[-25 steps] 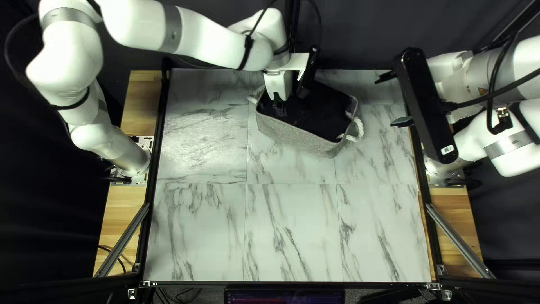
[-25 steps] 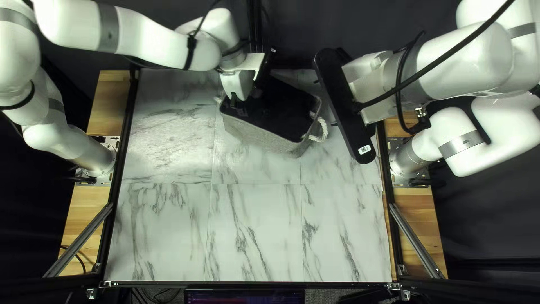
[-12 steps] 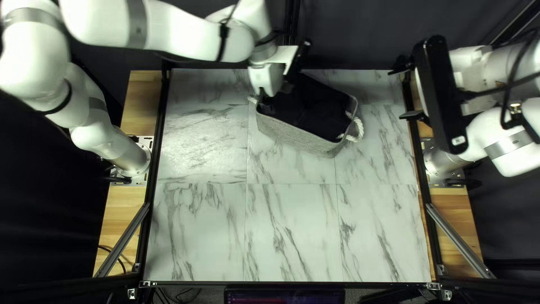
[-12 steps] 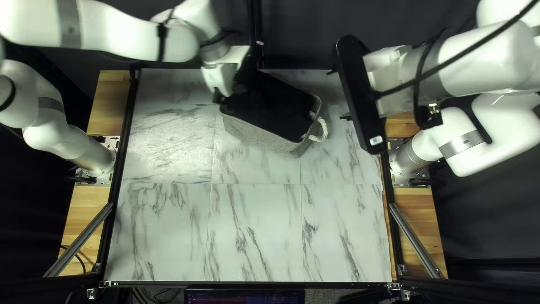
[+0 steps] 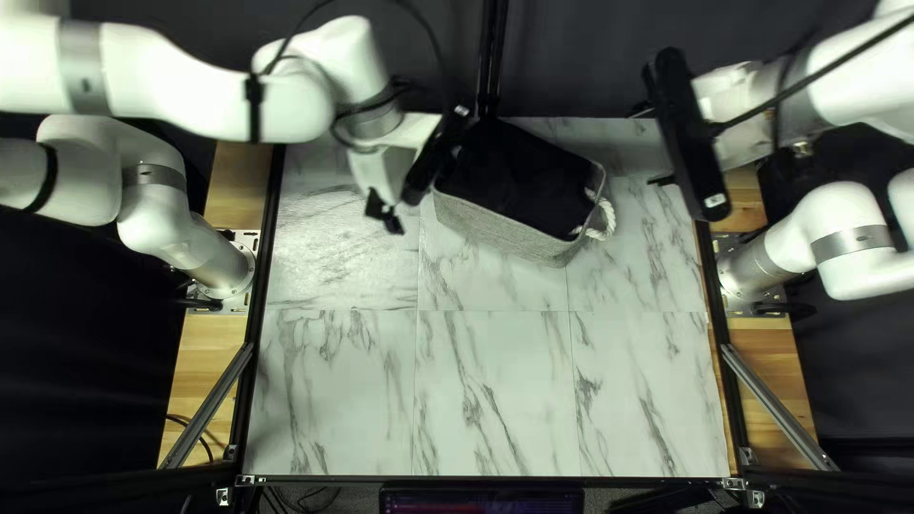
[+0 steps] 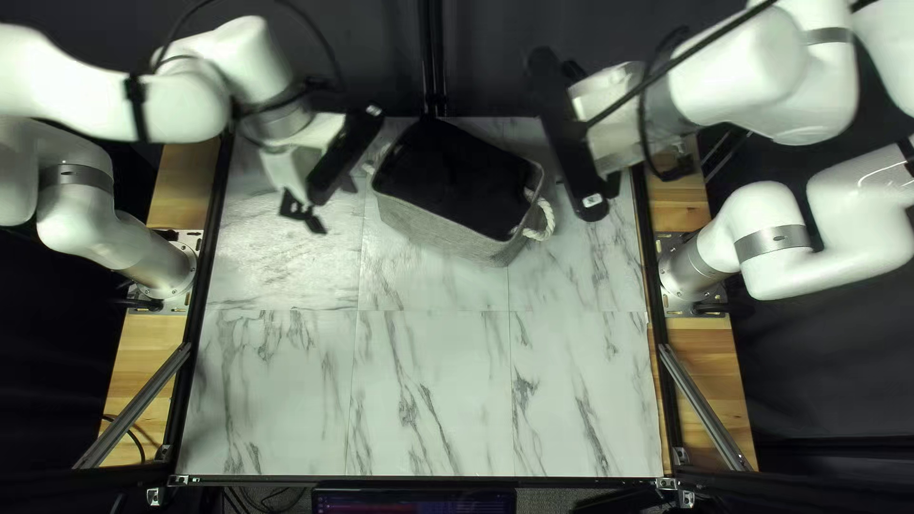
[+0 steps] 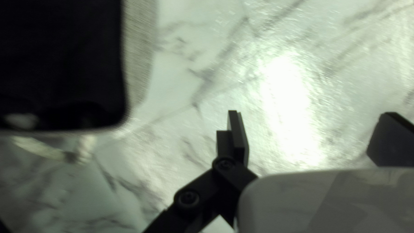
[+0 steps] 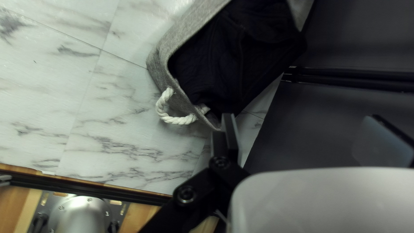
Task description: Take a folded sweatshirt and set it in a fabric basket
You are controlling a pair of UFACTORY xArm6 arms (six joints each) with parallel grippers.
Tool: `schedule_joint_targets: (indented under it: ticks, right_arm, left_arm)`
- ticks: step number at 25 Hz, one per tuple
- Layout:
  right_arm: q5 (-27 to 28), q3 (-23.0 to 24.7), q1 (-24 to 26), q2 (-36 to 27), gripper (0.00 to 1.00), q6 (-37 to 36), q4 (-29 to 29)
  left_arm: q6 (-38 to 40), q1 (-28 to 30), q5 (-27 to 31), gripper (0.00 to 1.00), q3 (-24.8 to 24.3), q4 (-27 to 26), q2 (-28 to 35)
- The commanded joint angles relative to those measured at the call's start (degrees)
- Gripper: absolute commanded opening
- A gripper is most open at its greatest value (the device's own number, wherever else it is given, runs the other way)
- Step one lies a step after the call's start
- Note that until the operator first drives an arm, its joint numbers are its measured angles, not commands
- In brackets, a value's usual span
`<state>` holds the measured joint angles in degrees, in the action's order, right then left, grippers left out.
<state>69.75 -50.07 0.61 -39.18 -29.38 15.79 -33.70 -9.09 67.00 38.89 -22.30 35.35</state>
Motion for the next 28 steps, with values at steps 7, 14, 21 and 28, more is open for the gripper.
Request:
schedule_joint_targets:
  ticks: [7, 14, 21, 28]
  right_arm:
    - [0.2, -1.4, 1.8, 6.6, 1.0, -4.9, -1.2]
    - [-3.5, -2.3, 5.9, 11.5, 1.0, -15.4, -0.4]
    - [-10.9, -3.2, 12.1, 17.9, 1.0, -35.9, -4.9]
    - [-15.3, -2.6, 10.6, 24.0, 1.0, -39.5, -3.3]
  left_arm:
    - [21.7, 3.1, 7.1, 1.0, 2.1, 10.3, 15.9]
    - [21.7, 3.1, 7.1, 1.0, 2.1, 10.3, 15.9]
    - [21.7, 3.1, 7.1, 1.0, 2.1, 10.3, 15.9]
    - [21.7, 3.1, 7.1, 1.0, 2.1, 10.3, 15.9]
